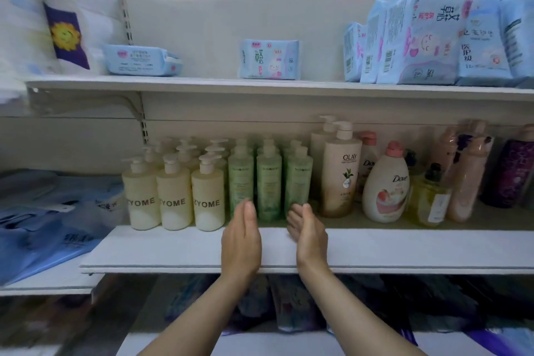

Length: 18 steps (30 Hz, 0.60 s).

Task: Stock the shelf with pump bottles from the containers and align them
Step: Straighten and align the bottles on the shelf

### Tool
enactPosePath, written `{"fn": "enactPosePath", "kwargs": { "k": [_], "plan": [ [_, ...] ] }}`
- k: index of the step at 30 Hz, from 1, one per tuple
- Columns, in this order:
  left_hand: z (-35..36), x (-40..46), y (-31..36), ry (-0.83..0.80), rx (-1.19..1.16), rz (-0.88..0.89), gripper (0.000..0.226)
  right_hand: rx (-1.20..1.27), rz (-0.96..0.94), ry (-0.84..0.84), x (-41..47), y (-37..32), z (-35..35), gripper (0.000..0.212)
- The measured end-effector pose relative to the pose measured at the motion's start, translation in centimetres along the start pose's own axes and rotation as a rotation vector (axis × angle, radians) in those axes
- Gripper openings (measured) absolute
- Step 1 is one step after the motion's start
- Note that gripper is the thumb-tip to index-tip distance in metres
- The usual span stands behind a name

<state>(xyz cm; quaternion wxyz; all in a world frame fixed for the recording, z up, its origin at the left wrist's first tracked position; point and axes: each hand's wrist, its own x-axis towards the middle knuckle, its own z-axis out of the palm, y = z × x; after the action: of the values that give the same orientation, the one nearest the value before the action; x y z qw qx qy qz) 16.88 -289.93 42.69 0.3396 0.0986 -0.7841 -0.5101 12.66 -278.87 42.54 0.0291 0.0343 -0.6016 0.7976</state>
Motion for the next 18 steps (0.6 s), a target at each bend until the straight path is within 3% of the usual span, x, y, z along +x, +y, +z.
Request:
{"fn": "enactPosePath", "kwargs": {
  "k": [5,11,16,18],
  "plan": [
    [-2.2,1.0,-2.0,0.013,0.132,0.015,0.081,-0.005,0.043,-0.085,-0.9,0.4,3.4,0.054],
    [-1.8,1.5,-2.6,-0.075,0.205,-0.015,0.071,-0.126,0.062,-0.068,-0.5,1.1,4.0,0.051],
    [-1.8,1.8,-2.7,-0.089,0.212,-0.012,0.067,-0.201,0.034,-0.074,-0.4,0.9,4.7,0.033],
    [-2.2,1.7,-2.6,-0.079,0.141,-0.04,0.061,-0.227,0.033,-0.057,-0.7,0.9,4.9,0.044]
  ]
}}
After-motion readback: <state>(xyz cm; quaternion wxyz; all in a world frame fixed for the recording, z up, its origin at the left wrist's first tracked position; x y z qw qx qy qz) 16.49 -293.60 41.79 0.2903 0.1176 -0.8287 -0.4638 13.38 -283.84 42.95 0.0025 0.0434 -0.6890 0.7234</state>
